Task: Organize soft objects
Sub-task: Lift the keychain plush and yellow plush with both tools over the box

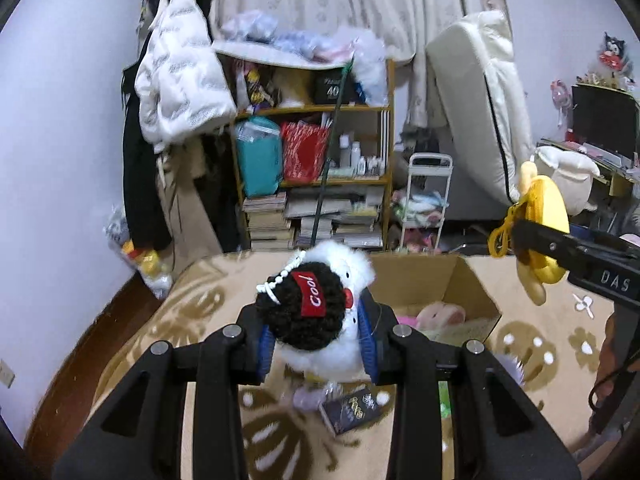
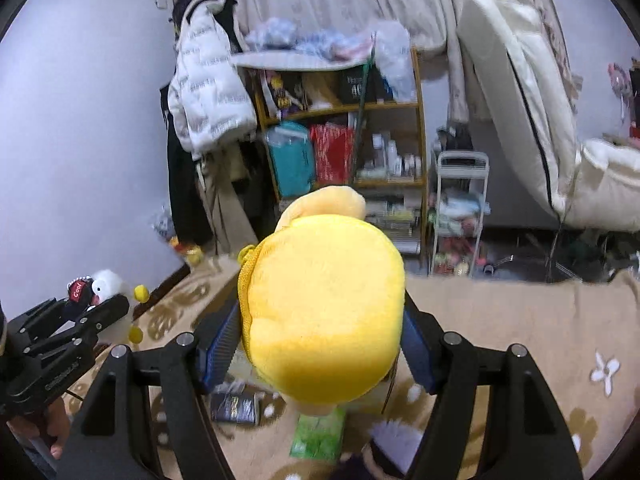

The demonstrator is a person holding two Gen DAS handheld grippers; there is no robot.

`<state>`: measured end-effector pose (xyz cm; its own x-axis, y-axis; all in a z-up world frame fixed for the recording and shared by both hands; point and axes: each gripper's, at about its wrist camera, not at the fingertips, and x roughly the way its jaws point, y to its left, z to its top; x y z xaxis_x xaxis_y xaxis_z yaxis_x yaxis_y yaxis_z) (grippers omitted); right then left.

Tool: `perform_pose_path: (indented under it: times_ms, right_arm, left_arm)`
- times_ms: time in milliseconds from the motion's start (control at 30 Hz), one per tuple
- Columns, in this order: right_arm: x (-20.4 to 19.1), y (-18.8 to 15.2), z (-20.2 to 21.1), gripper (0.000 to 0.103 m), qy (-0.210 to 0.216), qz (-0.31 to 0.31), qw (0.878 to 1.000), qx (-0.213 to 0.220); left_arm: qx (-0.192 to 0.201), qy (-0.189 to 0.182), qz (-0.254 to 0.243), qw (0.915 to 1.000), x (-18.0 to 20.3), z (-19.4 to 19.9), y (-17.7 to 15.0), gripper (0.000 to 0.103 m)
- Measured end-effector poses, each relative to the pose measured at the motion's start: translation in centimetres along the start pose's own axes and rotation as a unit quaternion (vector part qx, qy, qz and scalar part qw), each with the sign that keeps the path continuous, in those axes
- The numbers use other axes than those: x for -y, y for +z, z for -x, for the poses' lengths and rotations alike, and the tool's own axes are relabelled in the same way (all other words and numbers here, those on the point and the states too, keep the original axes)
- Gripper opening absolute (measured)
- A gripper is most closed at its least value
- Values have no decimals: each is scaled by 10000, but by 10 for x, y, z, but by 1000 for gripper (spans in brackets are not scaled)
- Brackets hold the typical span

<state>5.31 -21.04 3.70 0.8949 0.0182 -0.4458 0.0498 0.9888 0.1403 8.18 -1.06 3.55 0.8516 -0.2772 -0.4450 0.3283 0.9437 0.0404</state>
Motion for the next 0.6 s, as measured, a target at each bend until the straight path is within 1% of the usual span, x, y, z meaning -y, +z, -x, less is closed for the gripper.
perform_pose_path:
  times_ms: [133, 267, 367, 433, 600]
  right_arm:
    - [-2, 11, 12, 75, 43, 7, 9998, 195]
    - [-8, 27, 20, 75, -108, 156, 9995, 264]
    - [-8, 40, 31, 75, -221, 108, 9987, 436]
    - [-6, 49, 36, 75, -295, 94, 9979, 565]
    - [-3, 61, 34, 75, -325, 220, 9972, 633]
  left_arm:
    - [263, -16, -200, 9995, 9, 7, 25, 34]
    - [554, 20, -349, 9979, 15, 12, 51, 34]
    - [738, -1, -331, 9967, 19, 11, 64, 34]
    - [779, -14, -309, 9965, 23, 6, 69, 34]
    - [851, -70, -337, 9958, 28, -6, 71, 34]
